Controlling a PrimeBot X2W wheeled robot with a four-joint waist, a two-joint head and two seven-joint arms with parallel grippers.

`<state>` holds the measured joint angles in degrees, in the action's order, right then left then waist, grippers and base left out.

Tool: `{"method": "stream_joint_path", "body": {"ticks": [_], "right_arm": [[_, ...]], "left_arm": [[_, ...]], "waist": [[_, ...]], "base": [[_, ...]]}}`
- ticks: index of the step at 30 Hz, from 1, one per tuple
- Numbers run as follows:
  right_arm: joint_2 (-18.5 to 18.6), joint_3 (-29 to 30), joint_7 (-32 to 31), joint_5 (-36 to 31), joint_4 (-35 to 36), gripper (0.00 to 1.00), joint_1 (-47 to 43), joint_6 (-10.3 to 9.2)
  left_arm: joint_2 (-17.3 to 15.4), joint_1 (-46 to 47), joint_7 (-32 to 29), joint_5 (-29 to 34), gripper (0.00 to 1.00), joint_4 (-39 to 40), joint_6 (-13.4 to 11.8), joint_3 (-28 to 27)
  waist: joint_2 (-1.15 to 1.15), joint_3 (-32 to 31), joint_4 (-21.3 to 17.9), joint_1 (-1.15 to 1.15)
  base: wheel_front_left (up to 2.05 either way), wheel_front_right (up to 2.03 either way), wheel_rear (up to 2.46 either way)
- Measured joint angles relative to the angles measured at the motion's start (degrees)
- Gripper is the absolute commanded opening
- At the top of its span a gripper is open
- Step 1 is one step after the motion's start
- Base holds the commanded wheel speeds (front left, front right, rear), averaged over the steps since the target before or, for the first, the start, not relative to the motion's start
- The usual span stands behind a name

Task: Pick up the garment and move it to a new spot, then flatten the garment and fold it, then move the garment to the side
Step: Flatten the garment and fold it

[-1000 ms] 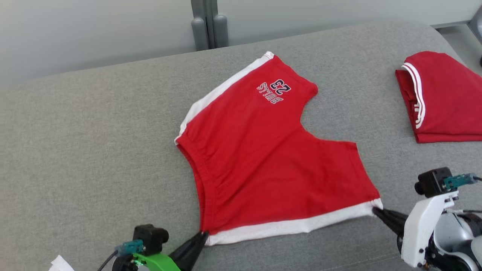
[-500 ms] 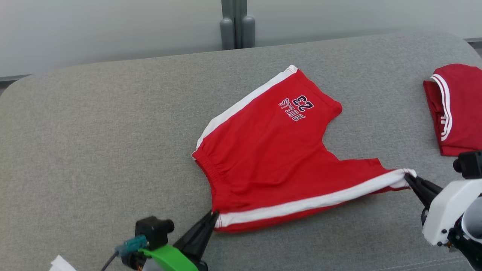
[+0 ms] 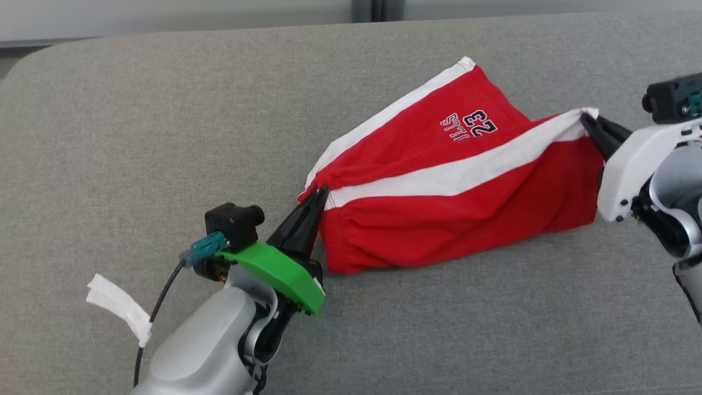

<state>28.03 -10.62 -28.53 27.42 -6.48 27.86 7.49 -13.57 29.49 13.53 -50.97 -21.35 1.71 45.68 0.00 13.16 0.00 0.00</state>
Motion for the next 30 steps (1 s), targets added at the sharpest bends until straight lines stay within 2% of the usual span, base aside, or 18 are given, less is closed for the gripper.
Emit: {"method": "stream_joint_path", "body": {"ticks": [12,21,22,23,24,25,30], "right_arm": [[1.37,-11.06,13.74,-1.03,-20.36,0.00,19.92,0.02],[0.89,-16.11,18.73,-0.69,-30.85,0.00,29.14,0.02],[0.75,-16.52,19.23,-0.54,-31.99,0.00,29.69,0.02],[0.55,-16.88,19.74,-0.33,-33.09,0.36,30.19,0.02],[0.41,-17.27,20.17,-0.25,-34.09,1.00,30.64,0.02],[0.22,-17.70,20.58,0.05,-35.00,1.00,31.16,0.02],[-0.19,-20.17,22.63,1.31,-37.64,1.00,32.54,0.03]], "left_arm": [[6.09,7.82,0.68,-0.26,0.00,-8.83,-2.59,-3.20],[8.67,10.19,1.18,-0.26,0.00,-11.43,-2.91,-4.44],[8.93,10.24,1.19,-0.34,0.03,-11.63,-2.64,-4.34],[9.15,10.27,1.19,-0.51,0.26,-11.93,-2.32,-4.15],[9.32,10.27,1.19,-0.66,0.73,-12.14,-2.21,-4.00],[9.46,10.30,1.19,-0.98,1.00,-12.20,-1.93,-3.96],[9.87,10.57,1.25,-1.38,1.00,-12.23,-1.19,-4.04]], "waist": [[0.00,6.92,4.14,0.00],[0.00,11.05,6.92,0.01],[0.00,11.38,7.27,0.01],[0.00,11.68,7.61,0.01],[0.00,11.93,7.93,0.00],[0.00,12.14,8.23,0.00],[0.00,12.16,8.99,0.00]], "base": [[0.00,0.00,0.00],[0.00,0.00,0.00],[0.00,0.00,0.00],[0.00,0.00,0.00],[0.00,0.00,0.00],[0.00,0.00,0.00],[0.00,0.00,0.00]]}}
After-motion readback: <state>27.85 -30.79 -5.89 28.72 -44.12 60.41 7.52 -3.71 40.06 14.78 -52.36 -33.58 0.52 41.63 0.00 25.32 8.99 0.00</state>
